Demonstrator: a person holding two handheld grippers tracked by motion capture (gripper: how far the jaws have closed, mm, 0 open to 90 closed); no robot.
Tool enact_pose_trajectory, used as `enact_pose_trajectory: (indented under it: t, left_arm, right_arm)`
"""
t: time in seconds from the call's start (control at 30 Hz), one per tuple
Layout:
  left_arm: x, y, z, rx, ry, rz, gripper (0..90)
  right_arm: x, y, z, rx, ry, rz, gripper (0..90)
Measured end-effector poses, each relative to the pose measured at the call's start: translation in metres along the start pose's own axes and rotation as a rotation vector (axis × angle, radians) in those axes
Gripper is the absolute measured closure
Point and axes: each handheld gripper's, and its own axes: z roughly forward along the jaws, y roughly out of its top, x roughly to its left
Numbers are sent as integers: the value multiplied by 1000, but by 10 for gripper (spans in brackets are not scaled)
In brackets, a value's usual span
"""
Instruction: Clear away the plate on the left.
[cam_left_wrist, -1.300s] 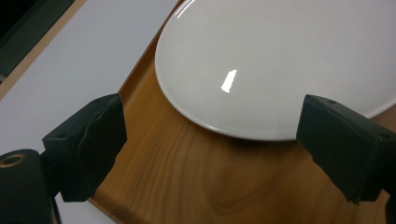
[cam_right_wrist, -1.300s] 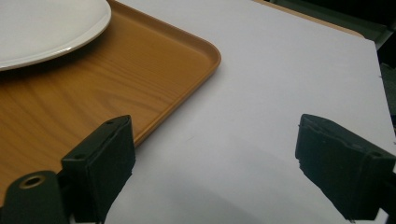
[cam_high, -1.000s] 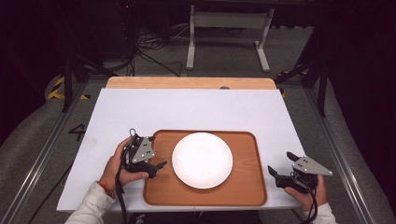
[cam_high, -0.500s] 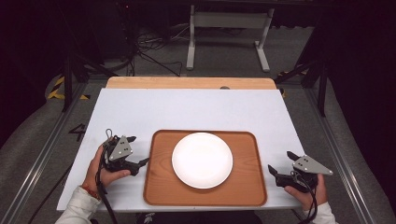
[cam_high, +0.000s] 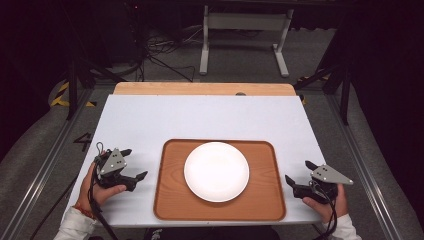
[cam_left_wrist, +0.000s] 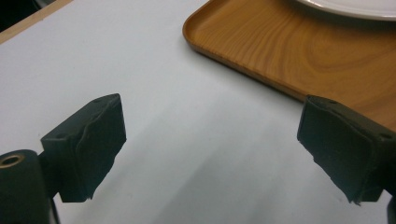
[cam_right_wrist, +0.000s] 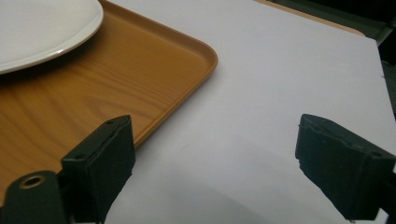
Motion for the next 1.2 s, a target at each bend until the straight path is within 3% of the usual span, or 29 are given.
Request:
enact_pose_trajectory:
  t: [0.23, 0.37, 0.43, 1.2]
  left_arm:
    - [3, -12, -14, -20, 27, -32, 80]
    - [6, -20, -23, -40, 55, -75, 80]
    - [8, -23, -25, -55, 48, -99, 81]
    - [2, -21, -26, -49, 52, -78, 81]
  right_arm:
    - [-2, 3, 2, -14, 3, 1, 126]
    - [-1, 3, 2, -11, 4, -1, 126]
    - [-1, 3, 2, -12, 5, -2, 126]
    - [2, 3, -1, -12, 5, -13, 126]
